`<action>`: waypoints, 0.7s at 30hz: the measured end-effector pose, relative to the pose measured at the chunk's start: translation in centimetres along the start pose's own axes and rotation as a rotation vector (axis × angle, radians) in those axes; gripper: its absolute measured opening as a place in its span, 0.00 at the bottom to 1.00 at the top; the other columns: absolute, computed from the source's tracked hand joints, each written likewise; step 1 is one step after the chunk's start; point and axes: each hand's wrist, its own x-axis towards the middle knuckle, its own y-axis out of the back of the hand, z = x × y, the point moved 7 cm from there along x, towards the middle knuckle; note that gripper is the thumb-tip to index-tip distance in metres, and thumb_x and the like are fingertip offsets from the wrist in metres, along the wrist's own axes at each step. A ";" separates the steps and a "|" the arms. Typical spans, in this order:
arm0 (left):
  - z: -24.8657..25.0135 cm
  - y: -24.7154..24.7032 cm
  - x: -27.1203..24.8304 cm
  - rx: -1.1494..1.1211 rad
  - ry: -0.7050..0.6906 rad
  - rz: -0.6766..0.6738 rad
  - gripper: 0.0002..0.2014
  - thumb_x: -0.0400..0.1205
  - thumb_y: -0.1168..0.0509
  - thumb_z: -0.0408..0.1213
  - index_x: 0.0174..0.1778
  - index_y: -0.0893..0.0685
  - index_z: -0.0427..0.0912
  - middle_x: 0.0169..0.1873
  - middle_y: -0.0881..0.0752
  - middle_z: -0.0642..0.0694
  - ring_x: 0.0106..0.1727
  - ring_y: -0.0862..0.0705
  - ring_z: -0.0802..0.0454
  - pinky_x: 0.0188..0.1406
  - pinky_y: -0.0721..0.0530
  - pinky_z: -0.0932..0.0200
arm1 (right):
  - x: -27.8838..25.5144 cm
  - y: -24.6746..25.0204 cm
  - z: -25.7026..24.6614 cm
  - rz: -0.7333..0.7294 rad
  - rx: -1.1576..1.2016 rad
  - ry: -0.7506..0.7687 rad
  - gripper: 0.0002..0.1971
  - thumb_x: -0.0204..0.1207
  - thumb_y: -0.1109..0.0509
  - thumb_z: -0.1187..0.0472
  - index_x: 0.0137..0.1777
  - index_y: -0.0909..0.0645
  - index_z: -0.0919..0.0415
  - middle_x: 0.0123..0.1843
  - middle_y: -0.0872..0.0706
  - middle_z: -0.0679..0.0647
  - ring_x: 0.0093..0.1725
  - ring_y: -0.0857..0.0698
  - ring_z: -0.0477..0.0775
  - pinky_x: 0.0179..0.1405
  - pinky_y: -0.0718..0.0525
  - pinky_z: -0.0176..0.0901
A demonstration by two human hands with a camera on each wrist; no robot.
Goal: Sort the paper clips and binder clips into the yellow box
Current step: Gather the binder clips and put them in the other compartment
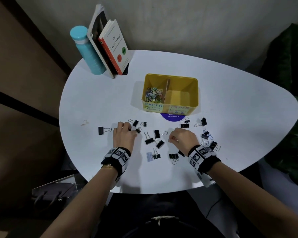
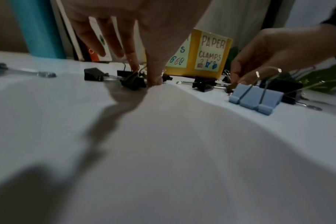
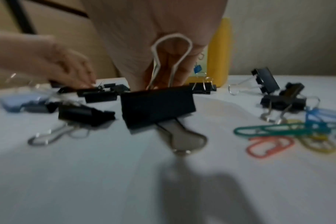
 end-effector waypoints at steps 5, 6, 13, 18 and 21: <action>0.4 -0.4 0.9 -0.015 -0.002 0.026 0.05 0.70 0.26 0.27 0.32 0.15 0.40 0.36 0.15 0.45 0.48 0.33 0.48 0.43 0.35 0.55 | -0.3 0.0 -0.7 -0.033 -0.196 0.069 0.09 0.81 0.40 0.62 0.48 0.20 0.66 0.46 0.16 0.59 0.46 0.17 0.63 0.36 0.17 0.51; 0.5 -0.6 1.2 0.013 -0.015 0.012 0.05 0.71 0.27 0.28 0.33 0.15 0.41 0.36 0.15 0.46 0.48 0.33 0.48 0.43 0.36 0.54 | -0.2 0.5 -1.0 -0.024 -0.189 0.060 0.09 0.80 0.40 0.62 0.47 0.20 0.65 0.45 0.16 0.59 0.44 0.16 0.63 0.35 0.17 0.51; 1.2 -1.7 1.2 0.264 -0.041 -0.165 0.06 0.74 0.32 0.28 0.45 0.16 0.38 0.46 0.17 0.42 0.51 0.23 0.40 0.50 0.29 0.47 | 4.4 10.6 -5.3 0.465 0.322 0.052 0.03 0.81 0.36 0.64 0.49 0.23 0.63 0.41 0.14 0.57 0.37 0.16 0.56 0.36 0.15 0.51; 2.9 -1.2 0.7 0.442 -0.187 -0.111 0.13 0.62 0.31 0.24 0.43 0.15 0.36 0.38 0.15 0.41 0.43 0.19 0.41 0.50 0.28 0.44 | 11.4 11.8 -5.9 0.454 0.351 -0.020 0.05 0.78 0.33 0.68 0.50 0.18 0.62 0.47 0.13 0.57 0.45 0.15 0.55 0.44 0.12 0.53; 2.6 -1.3 1.2 0.429 -0.189 -0.124 0.11 0.63 0.27 0.28 0.40 0.15 0.40 0.36 0.15 0.44 0.41 0.19 0.45 0.45 0.28 0.49 | 13.0 9.6 -5.4 0.267 0.171 -0.069 0.07 0.77 0.32 0.66 0.53 0.18 0.64 0.50 0.14 0.59 0.46 0.15 0.59 0.43 0.12 0.55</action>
